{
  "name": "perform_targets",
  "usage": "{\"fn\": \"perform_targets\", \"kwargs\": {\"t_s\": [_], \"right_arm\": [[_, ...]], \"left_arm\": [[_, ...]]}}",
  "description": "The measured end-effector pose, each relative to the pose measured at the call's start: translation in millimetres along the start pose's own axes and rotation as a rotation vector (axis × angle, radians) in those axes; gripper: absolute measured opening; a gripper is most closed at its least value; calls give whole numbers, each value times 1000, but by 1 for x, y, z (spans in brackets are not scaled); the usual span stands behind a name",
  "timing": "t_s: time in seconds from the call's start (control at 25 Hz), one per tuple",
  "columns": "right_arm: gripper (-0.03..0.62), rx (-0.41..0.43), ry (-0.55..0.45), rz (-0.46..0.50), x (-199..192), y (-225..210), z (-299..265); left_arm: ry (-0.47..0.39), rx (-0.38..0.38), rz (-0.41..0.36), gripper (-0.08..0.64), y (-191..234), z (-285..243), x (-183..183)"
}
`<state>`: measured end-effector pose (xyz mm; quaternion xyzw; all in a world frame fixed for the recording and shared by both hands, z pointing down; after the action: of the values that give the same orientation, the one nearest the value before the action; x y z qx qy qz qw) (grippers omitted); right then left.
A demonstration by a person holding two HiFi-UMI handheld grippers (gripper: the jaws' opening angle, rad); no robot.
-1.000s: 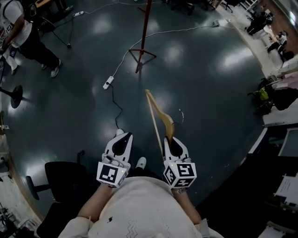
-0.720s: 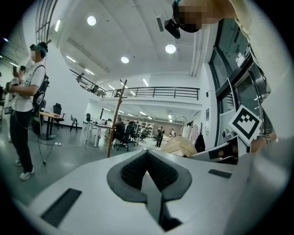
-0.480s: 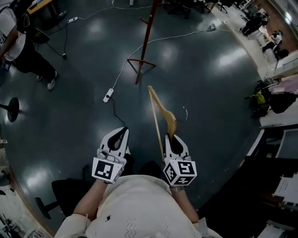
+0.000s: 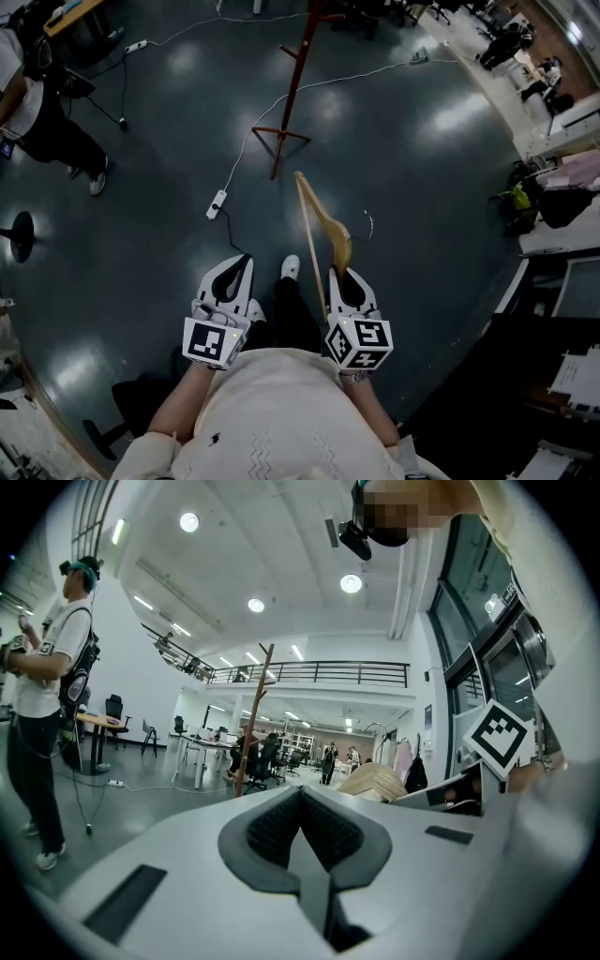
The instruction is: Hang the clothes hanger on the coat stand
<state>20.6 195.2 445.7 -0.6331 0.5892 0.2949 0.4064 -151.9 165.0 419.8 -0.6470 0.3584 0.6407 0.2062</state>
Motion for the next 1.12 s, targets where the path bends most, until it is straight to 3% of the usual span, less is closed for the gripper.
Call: {"fn": "perform_targets", "kwargs": {"t_s": [0.48, 0.8, 1.12], "right_arm": [[69, 14, -13, -26, 50, -17, -103], [69, 41, 16, 7, 104, -41, -212], [69, 37, 28, 46, 184, -95, -327]], "left_arm": [[23, 73, -20, 12, 63, -56, 11], [8, 101, -7, 12, 121, -164, 35], [-17, 142, -22, 12, 162, -280, 77]]}}
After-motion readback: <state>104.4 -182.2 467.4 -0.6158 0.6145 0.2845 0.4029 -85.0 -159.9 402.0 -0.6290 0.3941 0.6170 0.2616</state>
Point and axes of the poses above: the fingertips, and each gripper's own axes: z backward along the fingers, y to its left, x out of its top, the point moved 1 cm from there along z, backward along the fingers, and after that the axes turned 4 degrees about -x, right-handed, at the moved point
